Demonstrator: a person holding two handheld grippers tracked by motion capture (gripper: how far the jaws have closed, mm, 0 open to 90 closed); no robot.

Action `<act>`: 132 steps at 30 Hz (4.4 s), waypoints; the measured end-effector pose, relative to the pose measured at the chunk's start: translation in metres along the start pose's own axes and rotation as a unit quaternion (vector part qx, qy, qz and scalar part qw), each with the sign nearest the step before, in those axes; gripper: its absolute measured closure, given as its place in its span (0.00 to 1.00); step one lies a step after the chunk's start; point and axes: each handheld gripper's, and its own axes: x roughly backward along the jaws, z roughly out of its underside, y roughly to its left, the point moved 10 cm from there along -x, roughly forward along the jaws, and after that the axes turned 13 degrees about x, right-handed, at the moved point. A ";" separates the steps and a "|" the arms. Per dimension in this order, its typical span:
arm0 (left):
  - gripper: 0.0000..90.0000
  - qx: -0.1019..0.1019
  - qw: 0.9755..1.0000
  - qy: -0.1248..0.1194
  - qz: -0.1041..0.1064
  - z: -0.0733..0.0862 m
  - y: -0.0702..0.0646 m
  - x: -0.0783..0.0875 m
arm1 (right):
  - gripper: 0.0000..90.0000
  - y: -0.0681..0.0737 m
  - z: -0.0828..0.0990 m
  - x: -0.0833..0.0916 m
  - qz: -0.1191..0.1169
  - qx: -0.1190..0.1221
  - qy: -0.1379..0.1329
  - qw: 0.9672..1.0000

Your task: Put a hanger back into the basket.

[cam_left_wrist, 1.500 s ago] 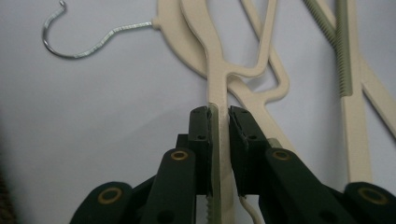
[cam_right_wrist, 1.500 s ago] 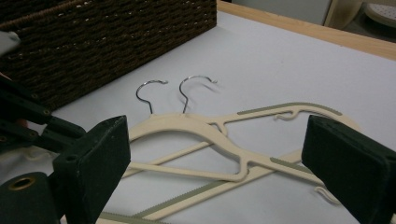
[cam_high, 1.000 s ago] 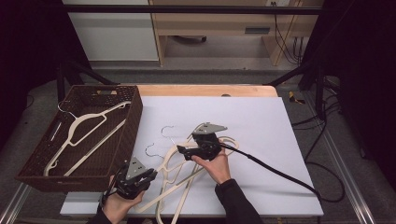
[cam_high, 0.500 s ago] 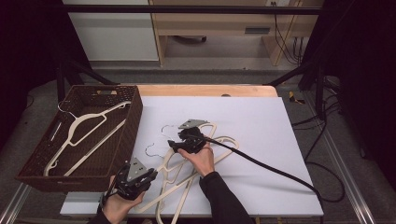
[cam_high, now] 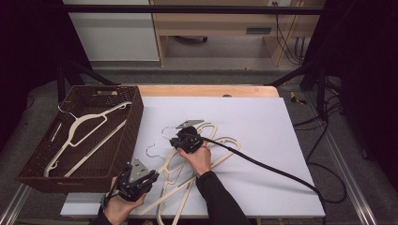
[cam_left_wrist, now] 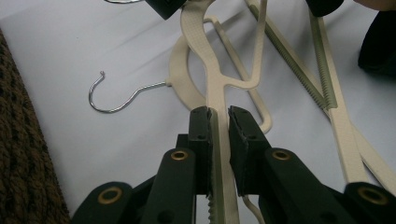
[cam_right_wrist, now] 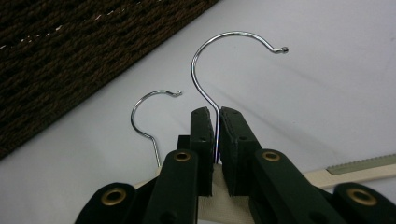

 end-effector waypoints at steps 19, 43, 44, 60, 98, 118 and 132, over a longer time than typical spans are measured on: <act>0.52 0.046 0.996 -0.018 0.079 -0.019 -0.002 0.003 | 0.99 0.021 -0.011 0.037 0.035 0.034 -0.036 0.998; 0.88 0.084 0.982 0.016 0.169 -0.054 -0.027 -0.037 | 0.98 0.038 -0.019 0.081 0.015 0.073 -0.089 0.993; 0.88 0.087 0.981 0.014 0.171 -0.055 -0.027 -0.036 | 0.97 0.038 -0.019 0.085 0.011 0.075 -0.090 0.993; 0.95 0.075 0.980 -0.041 0.182 -0.069 -0.041 -0.003 | 0.43 0.032 0.003 0.164 -0.013 0.085 -0.129 0.988; 0.95 0.019 0.975 -0.158 0.155 -0.167 0.048 0.120 | 0.06 -0.058 0.096 0.244 0.113 0.021 -0.134 0.984; 0.95 0.051 0.987 -0.145 0.051 -0.160 0.179 0.113 | 0.06 -0.063 0.099 0.245 0.118 0.020 -0.133 0.984; 0.95 0.096 0.987 -0.127 0.029 -0.127 0.235 0.114 | 0.06 -0.065 0.100 0.244 0.120 0.019 -0.128 0.984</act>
